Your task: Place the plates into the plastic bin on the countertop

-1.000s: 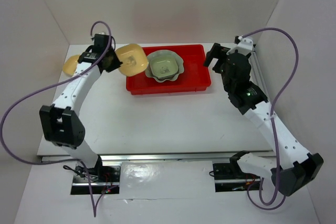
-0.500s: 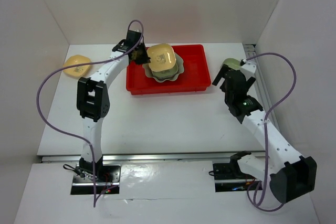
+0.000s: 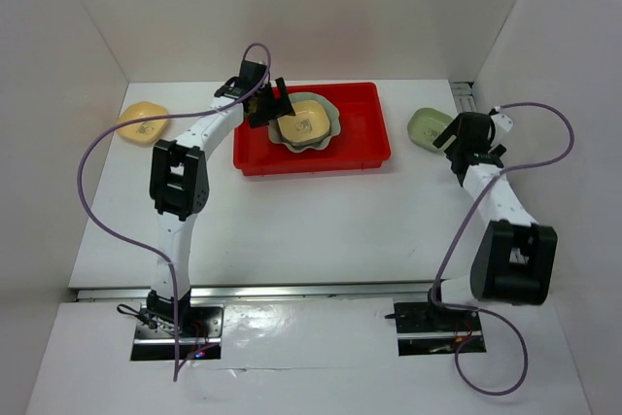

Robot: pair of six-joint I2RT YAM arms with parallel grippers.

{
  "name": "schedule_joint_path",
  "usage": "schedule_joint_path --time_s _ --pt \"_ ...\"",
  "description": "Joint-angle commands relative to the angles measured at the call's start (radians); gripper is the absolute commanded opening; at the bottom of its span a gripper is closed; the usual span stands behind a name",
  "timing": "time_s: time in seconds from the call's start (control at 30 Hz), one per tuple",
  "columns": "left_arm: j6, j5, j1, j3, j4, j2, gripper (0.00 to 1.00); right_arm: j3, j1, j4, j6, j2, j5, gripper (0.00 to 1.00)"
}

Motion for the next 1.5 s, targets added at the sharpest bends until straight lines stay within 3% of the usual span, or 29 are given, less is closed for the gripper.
schedule_joint_path --time_s 0.0,0.37,0.8,0.93,1.1,1.17,1.23,1.33,1.47 --pt "0.003 -0.004 0.003 0.003 0.064 -0.039 1.0 0.085 -0.054 0.084 -0.028 0.129 -0.1 1.0" --pt "0.031 -0.039 -0.007 -0.049 0.039 -0.211 1.0 0.295 -0.094 0.15 -0.042 0.443 -0.142 0.95" --pt "0.066 -0.261 -0.039 0.044 -0.26 -0.438 1.0 0.446 -0.094 0.049 -0.042 0.644 -0.025 0.79" --pt "0.034 -0.219 0.035 -0.017 -0.292 -0.511 1.0 0.46 -0.084 0.031 -0.02 0.692 -0.025 0.61" --pt "0.025 -0.192 0.13 -0.086 -0.311 -0.551 1.0 0.495 -0.084 -0.015 -0.02 0.741 -0.016 0.54" --pt "0.025 -0.124 0.162 -0.118 -0.298 -0.551 1.0 0.51 -0.084 -0.035 -0.01 0.757 -0.016 0.41" --pt "0.025 -0.073 0.216 -0.143 -0.298 -0.527 1.0 0.522 -0.084 -0.055 -0.009 0.766 -0.005 0.17" --pt "0.025 -0.057 0.248 -0.161 -0.298 -0.514 1.0 0.532 -0.073 -0.093 0.033 0.754 0.039 0.0" --pt "0.034 -0.067 0.248 -0.175 -0.298 -0.505 1.0 0.588 -0.059 -0.15 0.107 0.717 0.084 0.0"
